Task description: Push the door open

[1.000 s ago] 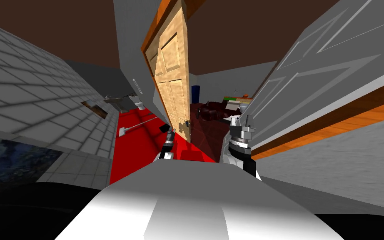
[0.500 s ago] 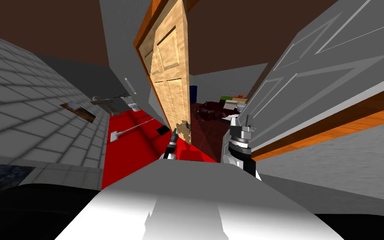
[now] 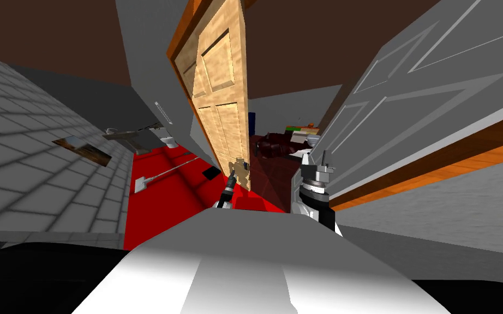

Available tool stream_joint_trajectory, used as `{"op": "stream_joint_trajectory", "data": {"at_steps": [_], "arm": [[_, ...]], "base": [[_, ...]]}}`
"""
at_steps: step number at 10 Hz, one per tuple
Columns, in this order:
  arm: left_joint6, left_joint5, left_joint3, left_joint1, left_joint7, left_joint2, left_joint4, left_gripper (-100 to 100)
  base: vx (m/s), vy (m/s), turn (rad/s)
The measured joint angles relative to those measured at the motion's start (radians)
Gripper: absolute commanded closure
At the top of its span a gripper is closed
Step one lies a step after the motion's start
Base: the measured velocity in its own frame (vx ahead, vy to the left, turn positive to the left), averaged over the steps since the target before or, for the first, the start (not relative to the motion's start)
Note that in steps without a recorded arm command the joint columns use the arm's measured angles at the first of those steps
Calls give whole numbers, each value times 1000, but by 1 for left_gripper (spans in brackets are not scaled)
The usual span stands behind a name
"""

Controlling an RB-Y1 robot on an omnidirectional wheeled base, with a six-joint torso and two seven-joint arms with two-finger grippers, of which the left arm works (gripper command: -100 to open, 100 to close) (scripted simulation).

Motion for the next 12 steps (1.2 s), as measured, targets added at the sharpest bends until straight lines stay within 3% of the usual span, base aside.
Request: {"op": "stream_joint_trajectory", "data": {"at_steps": [3,9,12], "arm": [[-16,-9,-32,-29,2,-8,89,-100],[-50,-17,-80,-95,23,-3,271,-100],[-59,-23,-102,-119,26,-9,336,-100]], "base": [[68,105,-99],[59,114,-99],[58,92,-86]]}}
